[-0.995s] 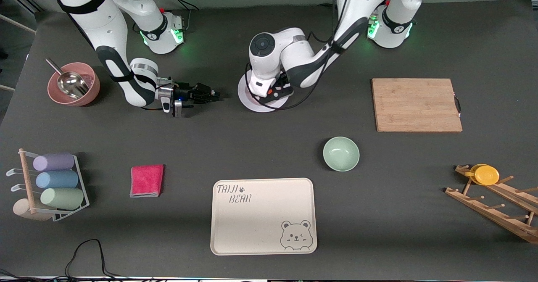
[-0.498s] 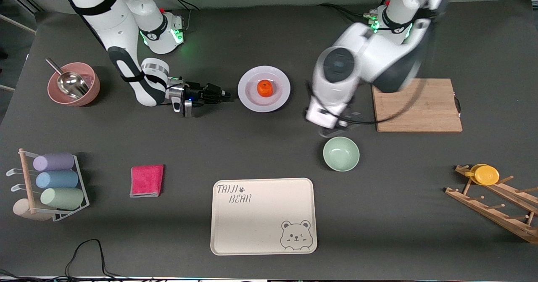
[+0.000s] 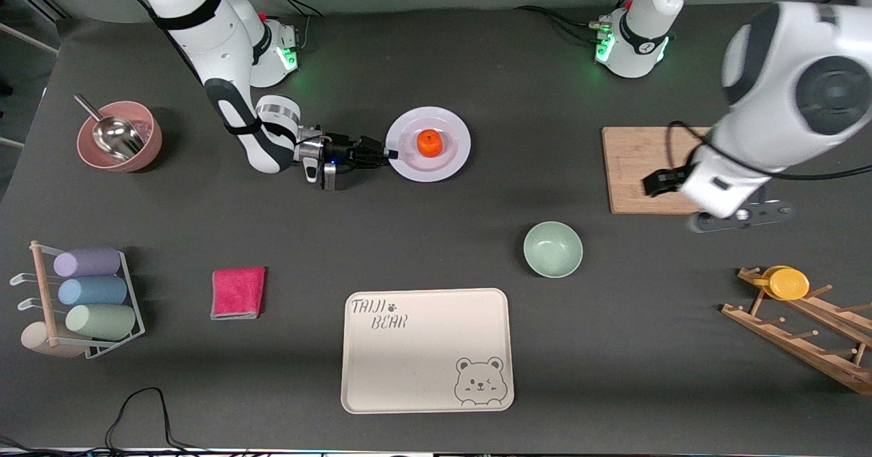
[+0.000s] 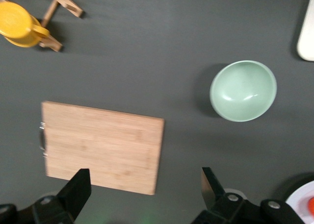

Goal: Place orange and plate with both arms
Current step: 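Raise the left gripper back to its side while the right gripper holds the plate, then slide the plate with the right gripper onto the bear tray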

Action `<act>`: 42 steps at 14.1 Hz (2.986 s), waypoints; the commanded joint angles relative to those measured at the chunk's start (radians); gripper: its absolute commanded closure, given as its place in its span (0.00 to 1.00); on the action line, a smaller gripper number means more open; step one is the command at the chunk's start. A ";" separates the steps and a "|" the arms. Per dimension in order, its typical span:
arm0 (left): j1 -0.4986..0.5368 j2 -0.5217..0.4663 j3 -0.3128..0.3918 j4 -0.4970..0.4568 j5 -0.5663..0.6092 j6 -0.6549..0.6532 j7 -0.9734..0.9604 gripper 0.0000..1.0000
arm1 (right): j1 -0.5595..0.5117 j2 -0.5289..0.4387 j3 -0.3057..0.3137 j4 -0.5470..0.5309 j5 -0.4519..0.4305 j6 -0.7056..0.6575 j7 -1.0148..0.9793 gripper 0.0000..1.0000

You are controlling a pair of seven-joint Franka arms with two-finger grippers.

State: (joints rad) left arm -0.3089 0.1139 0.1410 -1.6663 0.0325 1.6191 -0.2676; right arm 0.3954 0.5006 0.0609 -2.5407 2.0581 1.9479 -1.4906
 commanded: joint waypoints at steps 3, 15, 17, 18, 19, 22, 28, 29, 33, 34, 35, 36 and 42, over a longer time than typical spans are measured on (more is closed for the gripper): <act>0.126 -0.020 0.017 0.039 -0.006 -0.022 0.140 0.00 | 0.005 0.016 0.002 0.016 0.030 0.003 -0.031 1.00; 0.257 -0.019 -0.119 0.118 0.006 -0.056 0.169 0.00 | -0.073 -0.321 0.002 0.023 -0.110 0.003 0.317 1.00; 0.251 -0.017 -0.132 0.123 0.020 -0.082 0.165 0.00 | -0.078 -0.323 0.002 0.065 -0.113 0.005 0.342 1.00; 0.245 -0.019 -0.132 0.123 0.024 -0.084 0.163 0.00 | -0.079 -0.297 0.002 0.106 -0.115 0.008 0.346 1.00; 0.241 -0.019 -0.132 0.123 0.026 -0.084 0.163 0.00 | -0.084 -0.245 -0.001 0.161 -0.115 0.008 0.348 1.00; 0.241 -0.020 -0.132 0.123 0.024 -0.085 0.163 0.00 | -0.112 -0.063 -0.009 0.383 -0.137 0.008 0.381 1.00; 0.241 -0.022 -0.132 0.134 0.020 -0.123 0.162 0.00 | -0.113 0.296 -0.102 0.967 -0.264 0.009 0.662 1.00; 0.241 -0.022 -0.132 0.134 0.018 -0.127 0.162 0.00 | -0.112 0.353 -0.124 1.069 -0.291 0.012 0.712 1.00; 0.241 -0.023 -0.132 0.135 0.017 -0.130 0.162 0.00 | -0.110 0.568 -0.170 1.419 -0.306 0.086 0.863 1.00; 0.243 -0.023 -0.130 0.135 0.017 -0.128 0.162 0.00 | -0.110 0.623 -0.170 1.491 -0.305 0.117 0.865 1.00; 0.241 -0.023 -0.130 0.135 0.017 -0.128 0.162 0.00 | -0.110 0.666 -0.168 1.545 -0.305 0.132 0.863 1.00; 0.241 -0.023 -0.132 0.135 0.017 -0.128 0.162 0.00 | -0.110 0.686 -0.167 1.562 -0.303 0.138 0.854 1.00; 0.237 -0.020 -0.132 0.134 0.017 -0.142 0.162 0.00 | -0.109 0.722 -0.165 1.538 -0.303 0.146 0.806 1.00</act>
State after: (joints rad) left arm -0.0604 0.0951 0.0052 -1.5470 0.0408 1.5017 -0.1070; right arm 0.2854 1.2043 -0.1028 -1.0412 1.7722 2.0862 -0.6886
